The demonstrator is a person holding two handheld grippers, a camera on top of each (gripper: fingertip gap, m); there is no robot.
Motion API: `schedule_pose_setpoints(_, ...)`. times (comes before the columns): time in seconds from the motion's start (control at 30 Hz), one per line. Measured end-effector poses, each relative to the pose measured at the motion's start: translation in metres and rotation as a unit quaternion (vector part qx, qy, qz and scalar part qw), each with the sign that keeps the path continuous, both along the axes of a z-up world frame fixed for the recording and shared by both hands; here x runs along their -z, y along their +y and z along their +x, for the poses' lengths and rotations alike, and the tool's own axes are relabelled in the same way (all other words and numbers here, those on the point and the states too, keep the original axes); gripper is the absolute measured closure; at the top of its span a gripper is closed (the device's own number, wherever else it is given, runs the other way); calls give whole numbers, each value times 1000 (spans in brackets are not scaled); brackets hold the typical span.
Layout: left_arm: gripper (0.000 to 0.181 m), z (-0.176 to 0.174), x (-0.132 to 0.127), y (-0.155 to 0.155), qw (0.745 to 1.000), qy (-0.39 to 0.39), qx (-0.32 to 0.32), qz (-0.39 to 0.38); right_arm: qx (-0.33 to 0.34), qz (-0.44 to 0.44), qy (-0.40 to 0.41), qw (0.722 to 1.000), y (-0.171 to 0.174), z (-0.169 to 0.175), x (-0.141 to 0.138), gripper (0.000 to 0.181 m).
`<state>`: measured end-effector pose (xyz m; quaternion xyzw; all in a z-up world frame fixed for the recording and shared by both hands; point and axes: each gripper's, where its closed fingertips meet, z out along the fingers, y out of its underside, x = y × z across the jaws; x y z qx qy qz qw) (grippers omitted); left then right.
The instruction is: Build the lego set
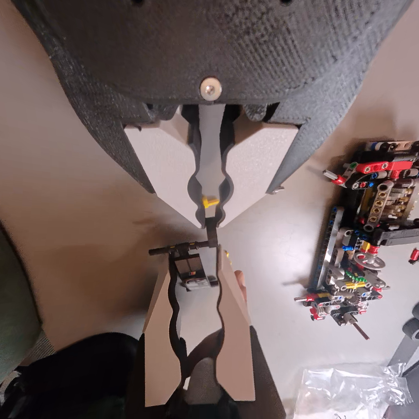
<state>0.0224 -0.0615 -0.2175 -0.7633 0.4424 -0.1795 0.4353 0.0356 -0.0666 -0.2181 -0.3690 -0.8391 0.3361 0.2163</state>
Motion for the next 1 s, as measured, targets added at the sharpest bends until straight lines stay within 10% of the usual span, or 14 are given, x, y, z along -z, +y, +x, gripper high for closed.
schedule_pose_setpoints(1.0, 176, 10, 13, -2, 996, 74, -39, -40, -28, -49, 1, 998, -14, 1, 7, 142)
